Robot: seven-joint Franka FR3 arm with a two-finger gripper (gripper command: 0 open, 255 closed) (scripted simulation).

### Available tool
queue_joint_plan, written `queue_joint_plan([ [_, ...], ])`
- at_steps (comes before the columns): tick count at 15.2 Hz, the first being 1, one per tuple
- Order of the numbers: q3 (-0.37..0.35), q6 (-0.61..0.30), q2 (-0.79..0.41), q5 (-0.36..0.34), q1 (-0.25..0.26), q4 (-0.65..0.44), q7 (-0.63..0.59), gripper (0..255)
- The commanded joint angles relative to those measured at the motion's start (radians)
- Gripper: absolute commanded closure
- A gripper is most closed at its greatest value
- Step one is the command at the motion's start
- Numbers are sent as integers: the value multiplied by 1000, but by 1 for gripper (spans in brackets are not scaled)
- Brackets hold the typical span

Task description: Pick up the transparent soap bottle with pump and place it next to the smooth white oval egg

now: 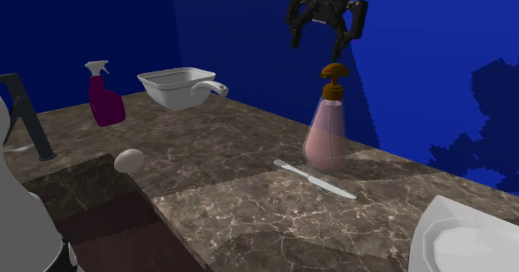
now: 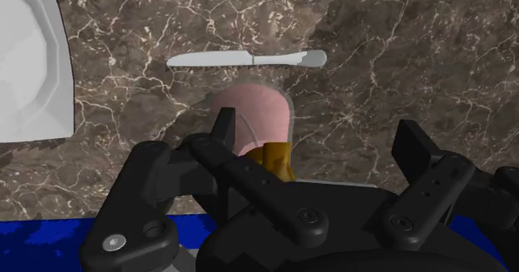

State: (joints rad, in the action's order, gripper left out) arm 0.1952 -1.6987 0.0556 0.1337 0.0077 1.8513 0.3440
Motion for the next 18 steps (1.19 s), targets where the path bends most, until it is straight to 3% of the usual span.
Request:
queue_joint_plan([
  [1, 9, 9, -95, 21, -6, -95, 22, 0],
  [3, 12, 17, -149, 34, -12, -153, 33, 0],
  [10, 5, -86, -143, 36, -4, -46, 36, 0],
  [18, 5, -85, -143, 36, -4, -46, 36, 0],
])
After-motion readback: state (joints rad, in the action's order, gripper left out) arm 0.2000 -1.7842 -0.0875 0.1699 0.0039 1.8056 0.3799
